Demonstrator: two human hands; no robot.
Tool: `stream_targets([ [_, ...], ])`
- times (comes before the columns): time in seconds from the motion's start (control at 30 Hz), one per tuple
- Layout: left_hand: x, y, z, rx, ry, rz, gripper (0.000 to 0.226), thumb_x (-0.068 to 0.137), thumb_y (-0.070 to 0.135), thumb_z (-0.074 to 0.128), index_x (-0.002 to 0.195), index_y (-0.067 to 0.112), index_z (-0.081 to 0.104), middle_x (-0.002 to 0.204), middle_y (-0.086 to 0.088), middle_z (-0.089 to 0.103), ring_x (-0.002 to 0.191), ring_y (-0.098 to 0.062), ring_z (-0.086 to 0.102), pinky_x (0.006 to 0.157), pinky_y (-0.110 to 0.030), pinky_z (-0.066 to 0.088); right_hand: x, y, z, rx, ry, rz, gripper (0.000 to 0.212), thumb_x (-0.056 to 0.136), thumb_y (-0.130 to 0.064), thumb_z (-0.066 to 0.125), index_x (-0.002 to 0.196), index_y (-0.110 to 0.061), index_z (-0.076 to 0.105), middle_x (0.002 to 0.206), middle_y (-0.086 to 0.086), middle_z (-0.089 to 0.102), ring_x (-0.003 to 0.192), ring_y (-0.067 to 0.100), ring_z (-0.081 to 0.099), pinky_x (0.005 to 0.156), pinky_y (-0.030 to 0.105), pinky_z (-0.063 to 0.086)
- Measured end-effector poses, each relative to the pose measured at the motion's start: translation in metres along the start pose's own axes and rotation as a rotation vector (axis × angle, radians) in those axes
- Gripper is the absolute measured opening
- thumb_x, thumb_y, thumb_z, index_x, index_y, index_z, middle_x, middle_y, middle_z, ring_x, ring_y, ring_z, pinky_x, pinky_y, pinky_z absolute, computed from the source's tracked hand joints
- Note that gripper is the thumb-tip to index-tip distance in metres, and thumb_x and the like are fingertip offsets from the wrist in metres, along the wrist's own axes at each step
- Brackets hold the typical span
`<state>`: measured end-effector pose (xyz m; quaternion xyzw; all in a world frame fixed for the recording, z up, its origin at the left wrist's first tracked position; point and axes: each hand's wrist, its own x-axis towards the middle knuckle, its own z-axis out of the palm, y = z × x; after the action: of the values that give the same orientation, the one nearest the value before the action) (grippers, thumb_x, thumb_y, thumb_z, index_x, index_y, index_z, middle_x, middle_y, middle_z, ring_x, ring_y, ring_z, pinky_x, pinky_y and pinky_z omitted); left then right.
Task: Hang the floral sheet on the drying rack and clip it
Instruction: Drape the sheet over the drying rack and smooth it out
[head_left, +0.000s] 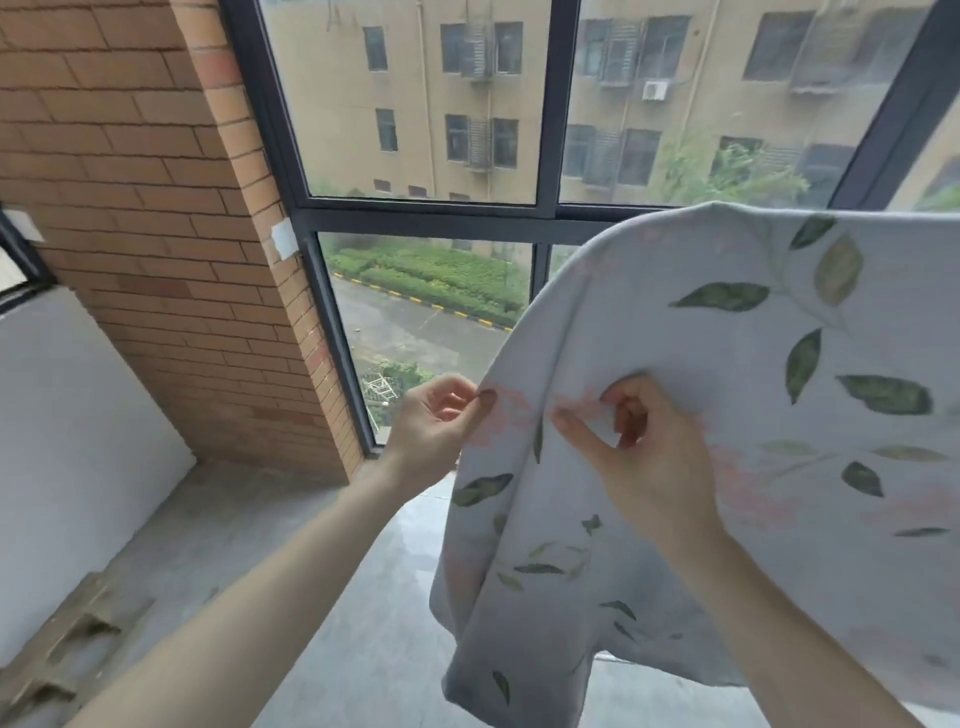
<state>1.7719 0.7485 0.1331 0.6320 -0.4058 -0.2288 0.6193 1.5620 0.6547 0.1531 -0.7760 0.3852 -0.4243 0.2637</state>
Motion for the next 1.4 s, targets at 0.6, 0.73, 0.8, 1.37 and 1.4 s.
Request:
stream_targets([
  [0.6, 0.052, 0.005, -0.040, 0.194, -0.285, 0.325, 0.024, 0.095, 0.021, 0.072, 0.074, 0.024, 0.063, 0.067, 0.008, 0.065, 0.060, -0.011, 0.061, 0.052, -0.034, 0.054, -0.039, -0.038, 0.021, -0.377, 0.128, 0.253, 0.030, 0.096, -0.030, 0.063, 0.071, -0.017, 0.052, 0.058, 0.001, 0.055, 0.061, 0.025, 0.055, 0.056, 0.037, 0.043],
  [0.73, 0.062, 0.015, -0.049, 0.088, -0.096, 0.293, 0.021, 0.099, 0.020, 0.068, 0.079, 0.015, 0.066, 0.067, -0.001, 0.066, 0.053, -0.006, 0.056, 0.045, -0.024, 0.048, -0.044, -0.033, 0.014, -0.392, 0.126, 0.230, 0.033, 0.097, -0.034, 0.062, 0.070, -0.021, 0.049, 0.056, 0.000, 0.054, 0.058, 0.020, 0.055, 0.056, 0.037, 0.043],
  [0.8, 0.065, 0.009, -0.047, 0.178, -0.206, 0.266, 0.024, 0.100, 0.027, 0.065, 0.076, 0.025, 0.067, 0.061, 0.006, 0.064, 0.050, -0.008, 0.057, 0.046, -0.024, 0.045, -0.046, -0.034, 0.018, -0.413, 0.069, 0.240, 0.035, 0.098, -0.038, 0.059, 0.070, -0.020, 0.049, 0.057, -0.002, 0.055, 0.056, 0.017, 0.054, 0.056, 0.036, 0.043],
  [1.37, 0.081, 0.042, -0.054, 0.319, -0.531, 0.110, 0.011, 0.101, 0.024, 0.061, 0.106, 0.024, 0.071, 0.101, 0.008, 0.073, 0.095, -0.008, 0.067, 0.073, -0.024, 0.050, 0.052, -0.135, -0.067, -0.566, 0.320, -0.243, 0.030, 0.097, -0.030, 0.062, 0.127, -0.026, 0.066, 0.128, -0.006, 0.064, 0.125, 0.019, 0.050, 0.110, 0.035, 0.035],
  [1.4, 0.077, 0.050, -0.050, 0.218, -0.556, 0.138, 0.014, 0.099, 0.026, 0.061, 0.110, 0.027, 0.070, 0.104, 0.009, 0.073, 0.099, -0.007, 0.068, 0.079, -0.026, 0.052, 0.063, -0.133, -0.069, -0.605, 0.269, -0.200, 0.031, 0.099, -0.033, 0.059, 0.129, -0.029, 0.066, 0.129, -0.006, 0.065, 0.128, 0.021, 0.050, 0.113, 0.041, 0.031],
])
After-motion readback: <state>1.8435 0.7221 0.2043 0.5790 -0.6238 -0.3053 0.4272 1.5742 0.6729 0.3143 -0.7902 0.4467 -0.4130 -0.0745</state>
